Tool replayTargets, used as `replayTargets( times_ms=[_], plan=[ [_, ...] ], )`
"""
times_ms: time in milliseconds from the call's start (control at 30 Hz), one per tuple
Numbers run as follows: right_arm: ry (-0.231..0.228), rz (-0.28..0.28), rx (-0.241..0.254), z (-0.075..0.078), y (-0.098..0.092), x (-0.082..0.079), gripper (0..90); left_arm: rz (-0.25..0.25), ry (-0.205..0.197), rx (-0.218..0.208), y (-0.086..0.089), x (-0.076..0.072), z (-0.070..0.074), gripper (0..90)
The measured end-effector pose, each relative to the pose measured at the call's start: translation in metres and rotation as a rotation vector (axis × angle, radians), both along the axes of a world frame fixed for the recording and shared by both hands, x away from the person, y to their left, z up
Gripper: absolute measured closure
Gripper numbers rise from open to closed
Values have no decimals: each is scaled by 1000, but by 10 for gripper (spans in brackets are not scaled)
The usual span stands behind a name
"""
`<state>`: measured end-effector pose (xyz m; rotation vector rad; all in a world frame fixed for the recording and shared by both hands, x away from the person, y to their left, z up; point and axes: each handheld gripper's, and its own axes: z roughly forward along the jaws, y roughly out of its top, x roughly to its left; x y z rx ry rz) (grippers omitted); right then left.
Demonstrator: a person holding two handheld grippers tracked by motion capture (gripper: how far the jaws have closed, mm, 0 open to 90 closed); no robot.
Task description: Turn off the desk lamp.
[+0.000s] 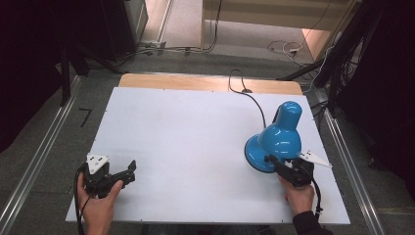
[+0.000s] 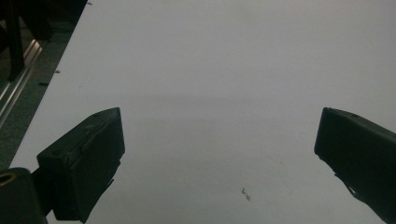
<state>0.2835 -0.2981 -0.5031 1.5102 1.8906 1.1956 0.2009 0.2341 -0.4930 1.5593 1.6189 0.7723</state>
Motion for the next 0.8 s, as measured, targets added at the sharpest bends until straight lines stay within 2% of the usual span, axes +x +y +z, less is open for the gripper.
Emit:
replayTargets(
  times_ms=[167, 800],
  plan=[
    [6, -3, 8, 1, -2, 0, 326, 3, 1, -2, 0, 0, 0, 21],
    [9, -6, 4, 3, -7, 0, 266, 4, 1, -2, 1, -1, 1, 21]
  ],
)
